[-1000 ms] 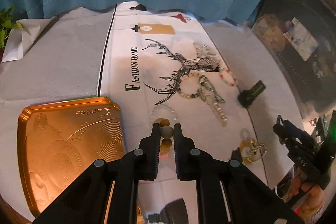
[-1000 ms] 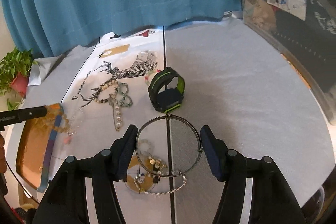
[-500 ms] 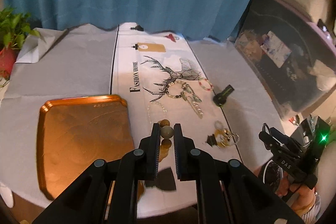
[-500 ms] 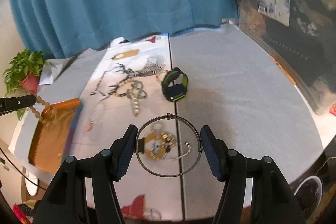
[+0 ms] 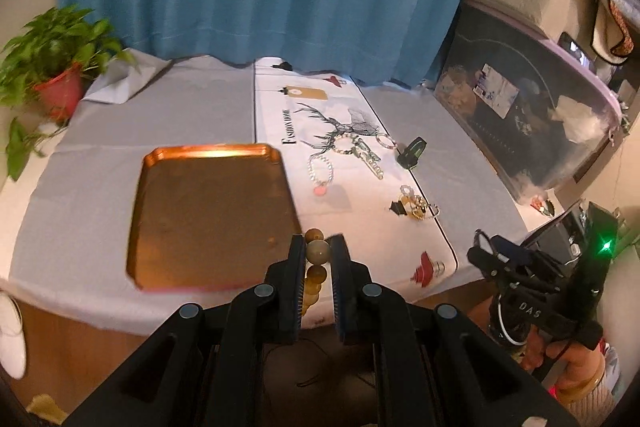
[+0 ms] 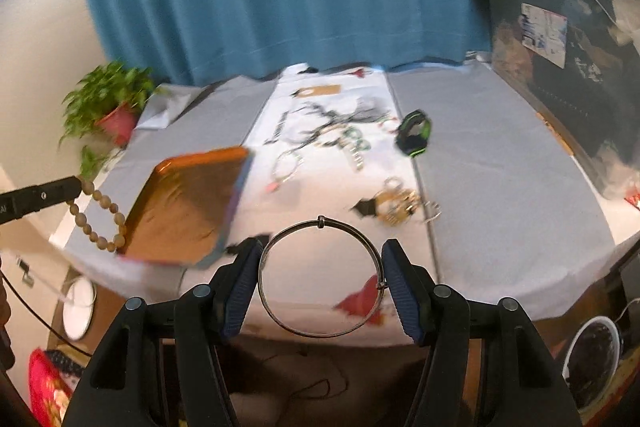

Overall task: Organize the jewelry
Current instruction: 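Carry both bracelets over the copper tray and open both tools to drop them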

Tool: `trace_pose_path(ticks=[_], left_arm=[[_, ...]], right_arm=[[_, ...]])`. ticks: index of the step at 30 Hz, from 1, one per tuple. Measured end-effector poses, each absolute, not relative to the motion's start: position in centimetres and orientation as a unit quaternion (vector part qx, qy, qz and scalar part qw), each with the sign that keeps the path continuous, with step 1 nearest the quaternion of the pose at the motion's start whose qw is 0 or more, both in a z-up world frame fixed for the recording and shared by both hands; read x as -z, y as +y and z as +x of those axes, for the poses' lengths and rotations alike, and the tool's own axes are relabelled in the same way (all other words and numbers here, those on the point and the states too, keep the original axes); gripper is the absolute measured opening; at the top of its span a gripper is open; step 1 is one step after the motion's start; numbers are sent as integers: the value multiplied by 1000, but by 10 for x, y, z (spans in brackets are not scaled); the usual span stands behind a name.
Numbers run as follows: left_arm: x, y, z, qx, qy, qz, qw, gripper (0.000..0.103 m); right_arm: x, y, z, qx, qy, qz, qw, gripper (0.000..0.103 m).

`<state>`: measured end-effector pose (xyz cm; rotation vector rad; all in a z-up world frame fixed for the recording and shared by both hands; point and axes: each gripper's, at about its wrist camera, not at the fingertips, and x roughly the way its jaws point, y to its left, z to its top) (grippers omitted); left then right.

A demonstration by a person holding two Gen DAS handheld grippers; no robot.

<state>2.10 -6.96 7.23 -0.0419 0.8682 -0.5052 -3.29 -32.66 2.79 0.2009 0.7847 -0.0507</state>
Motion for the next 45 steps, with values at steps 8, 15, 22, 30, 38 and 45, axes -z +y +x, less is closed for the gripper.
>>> trace_pose_path(ticks=[8,15,22,30,38,45], left_arm=[[-72,-31,-16,223,407,-35,885,10],[-69,-18,-24,210,400,-43,891,10],[-65,-11,-9,199,402,-48,892,10],[-58,0,18,185,403,-51,895,10],[-44,10,62,167,412,-50,894,10],[-20,8,110,162,431,-33,887,10]], right_arm=[[-30,-277,-61,-10,386,71,920,62],[-30,-254,-62,-34,393,61,917,62],[-28,-239,-46,-50,395,53,916,62],[-20,-222,-14,-71,403,42,911,62],[-7,-195,29,-99,410,30,906,62],[11,-168,79,-122,418,17,900,62]])
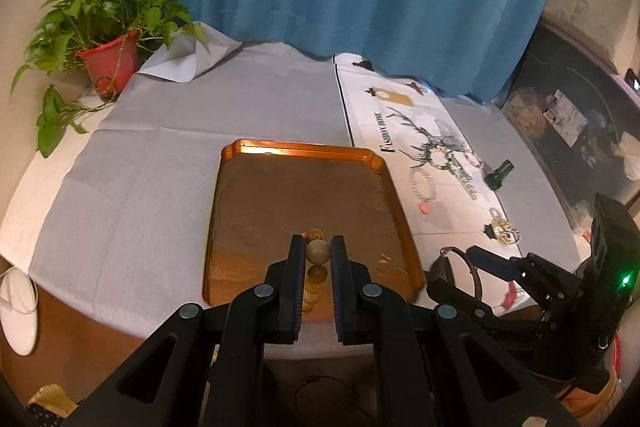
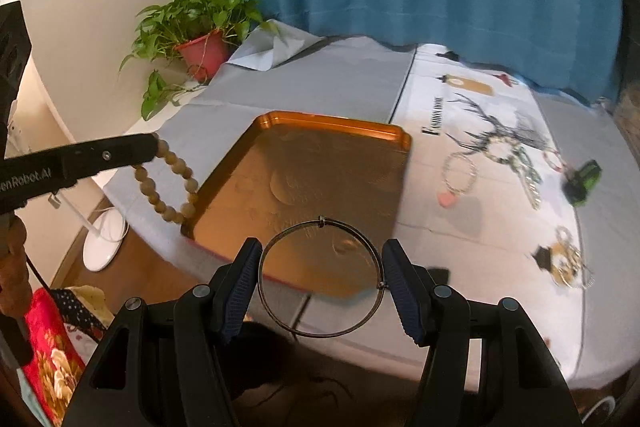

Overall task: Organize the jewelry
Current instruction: 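Carry both bracelets over the copper tray and open both tools to drop them, then lift both open tools away from the copper tray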

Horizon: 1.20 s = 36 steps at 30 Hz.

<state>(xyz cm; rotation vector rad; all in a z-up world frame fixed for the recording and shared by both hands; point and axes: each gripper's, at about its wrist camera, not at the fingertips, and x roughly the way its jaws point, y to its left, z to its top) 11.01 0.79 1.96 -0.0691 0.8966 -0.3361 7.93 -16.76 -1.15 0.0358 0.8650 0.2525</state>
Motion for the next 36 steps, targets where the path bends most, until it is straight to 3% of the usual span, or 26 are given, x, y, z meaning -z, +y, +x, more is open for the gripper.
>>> trace_pose_path(ticks=[16,17,18,19,20,21,30,36], left_arm=[[36,-2,199,144,457,-16,878,13],[39,-2,202,142,460,-16,877,20],[44,-2,207,135,469,-15,873,55],[50,-2,212,112,489,-9,865,101],[53,0,212,98,495,-6,863,100],[54,3,210,92,492,-9,866,101],[37,10,125,58,459,15,886,101],[-8,12,70,77,437,-42,895,101]], right_arm=[[66,-154,179,-126,450,24,884,63],[68,-154,182,-125,451,26,883,64],[72,-152,187,-122,453,25,883,65],[77,-150,193,-114,461,15,880,76],[81,-149,195,-107,470,5,876,88],[82,-148,196,-97,471,-6,877,89],[62,-175,115,-100,472,6,876,89],[13,-195,45,-89,427,-10,900,89]])
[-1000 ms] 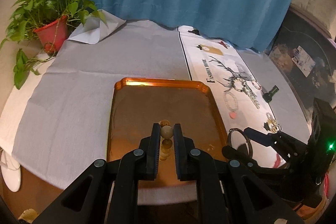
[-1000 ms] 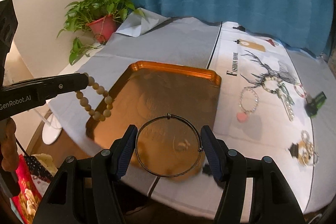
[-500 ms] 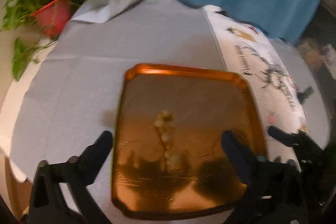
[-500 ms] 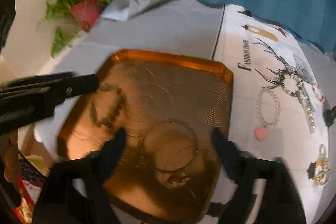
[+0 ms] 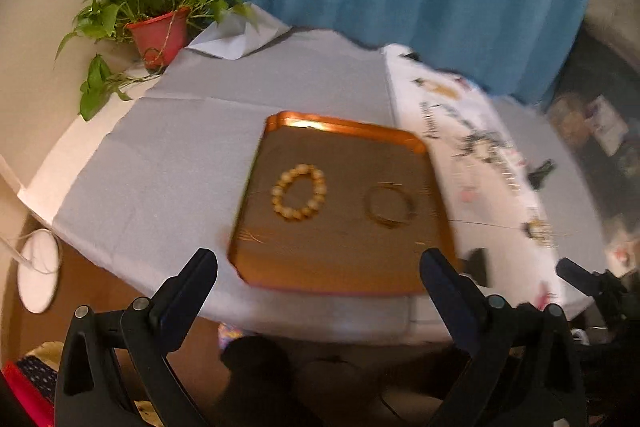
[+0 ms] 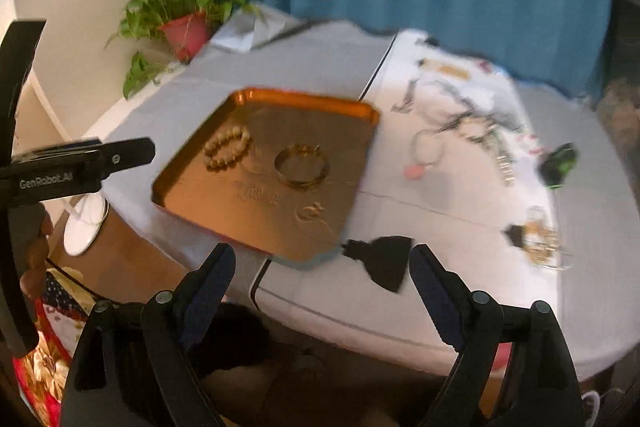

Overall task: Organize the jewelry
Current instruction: 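Lift both open tools away from the copper tray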

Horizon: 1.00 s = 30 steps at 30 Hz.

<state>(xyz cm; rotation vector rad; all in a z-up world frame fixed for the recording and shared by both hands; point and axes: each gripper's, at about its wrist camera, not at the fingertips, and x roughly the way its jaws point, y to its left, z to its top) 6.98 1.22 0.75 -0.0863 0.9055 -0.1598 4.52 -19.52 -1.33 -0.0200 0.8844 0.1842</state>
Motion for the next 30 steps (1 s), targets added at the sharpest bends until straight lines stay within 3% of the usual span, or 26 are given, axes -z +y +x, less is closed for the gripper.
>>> trace_pose_path(ticks=[15,30], left_arm=[[-88,-20,-48,85,373,31,923,101],[-113,-33,-97,92,334,56,936,102]], right_arm=[[-65,-206,-68,-79,362,10,929,89],[-91,-206,-126,-103,331,35,937,89]])
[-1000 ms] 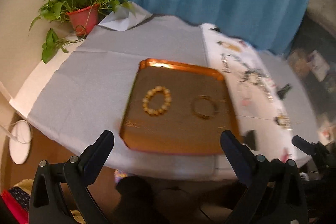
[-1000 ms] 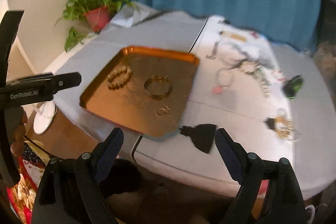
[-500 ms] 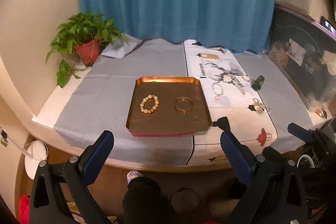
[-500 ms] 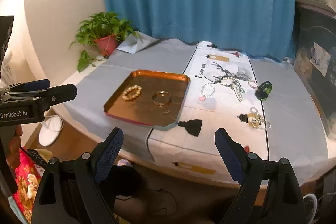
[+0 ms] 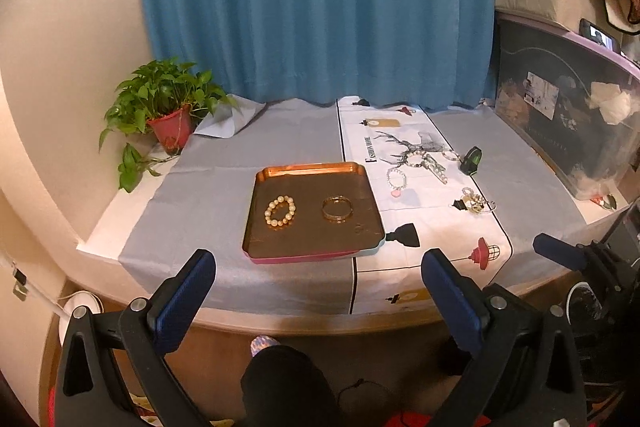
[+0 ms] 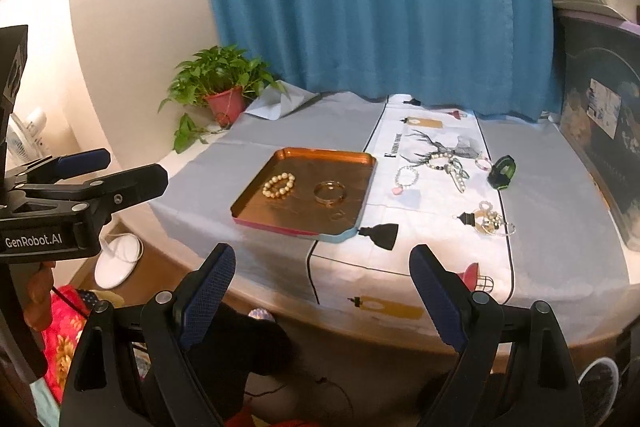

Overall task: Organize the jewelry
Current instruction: 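Lift both open tools away from the copper tray, then grasp the crystal bead bracelet with the left tool while the right tool grasps a chain bracelet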

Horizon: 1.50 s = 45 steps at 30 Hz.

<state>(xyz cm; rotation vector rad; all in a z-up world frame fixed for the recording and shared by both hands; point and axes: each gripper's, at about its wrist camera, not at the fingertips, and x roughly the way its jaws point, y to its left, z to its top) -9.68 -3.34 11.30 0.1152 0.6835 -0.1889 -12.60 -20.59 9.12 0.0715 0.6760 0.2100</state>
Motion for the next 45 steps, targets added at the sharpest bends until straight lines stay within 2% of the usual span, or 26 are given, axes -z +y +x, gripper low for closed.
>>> trace_pose_path(ticks=[20,32,45], left_arm=[[-97,-43,-75,86,354,65,929,102],[-70,-67,-31,96,393,63,913,102],[-27,-164,65,154,434,72,885,102]], right_arm=[[-70,-223,-112,-91,350,52,931,89],[-22,-309,-85,4,387,89,918,89],[35,-429,-12,114,417,118,894,89]])
